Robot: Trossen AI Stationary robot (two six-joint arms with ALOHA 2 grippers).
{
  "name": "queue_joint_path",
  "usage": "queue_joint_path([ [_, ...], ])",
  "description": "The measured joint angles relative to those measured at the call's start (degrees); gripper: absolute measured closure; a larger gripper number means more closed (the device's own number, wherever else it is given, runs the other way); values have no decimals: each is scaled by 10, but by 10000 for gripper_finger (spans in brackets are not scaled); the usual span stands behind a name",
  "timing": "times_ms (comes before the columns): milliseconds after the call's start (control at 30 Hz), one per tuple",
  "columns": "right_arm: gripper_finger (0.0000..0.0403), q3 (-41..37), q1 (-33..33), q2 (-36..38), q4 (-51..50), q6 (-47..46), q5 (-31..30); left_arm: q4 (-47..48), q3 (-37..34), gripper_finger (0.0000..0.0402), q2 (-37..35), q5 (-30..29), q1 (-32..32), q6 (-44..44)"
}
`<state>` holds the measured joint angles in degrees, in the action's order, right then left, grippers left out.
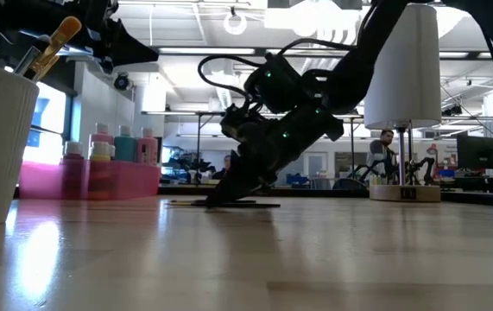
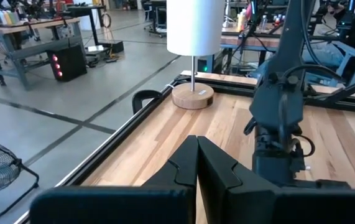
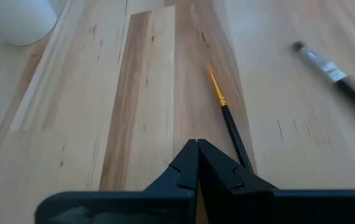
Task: Pick & Place Paint Supplies
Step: Put the gold paintbrush into the light brown cup
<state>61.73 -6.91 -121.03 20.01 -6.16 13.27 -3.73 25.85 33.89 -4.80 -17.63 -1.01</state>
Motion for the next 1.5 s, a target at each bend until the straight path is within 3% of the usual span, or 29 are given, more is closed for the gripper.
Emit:
queue_joint_path([
  [200, 401, 0, -16, 0, 8, -1, -25, 0, 0, 399, 0, 0, 0, 0],
  [367, 401, -1, -27, 6, 15, -1, -5, 4, 0, 399, 0, 0, 0, 0],
  [800, 401, -4, -51, 143, -80, 131, -6, 40, 0, 399, 26, 23, 0, 13],
  [1033, 401, -32, -105, 173, -84, 120, 40, 37, 0, 399, 71, 4, 0, 10],
  [1367, 401, -34, -101, 119, -63, 168, -78, 35, 0, 399, 75, -7, 0, -1],
  [1500, 401, -35, -92, 106, -63, 135, -105, 35, 0, 399, 75, 5, 0, -2],
])
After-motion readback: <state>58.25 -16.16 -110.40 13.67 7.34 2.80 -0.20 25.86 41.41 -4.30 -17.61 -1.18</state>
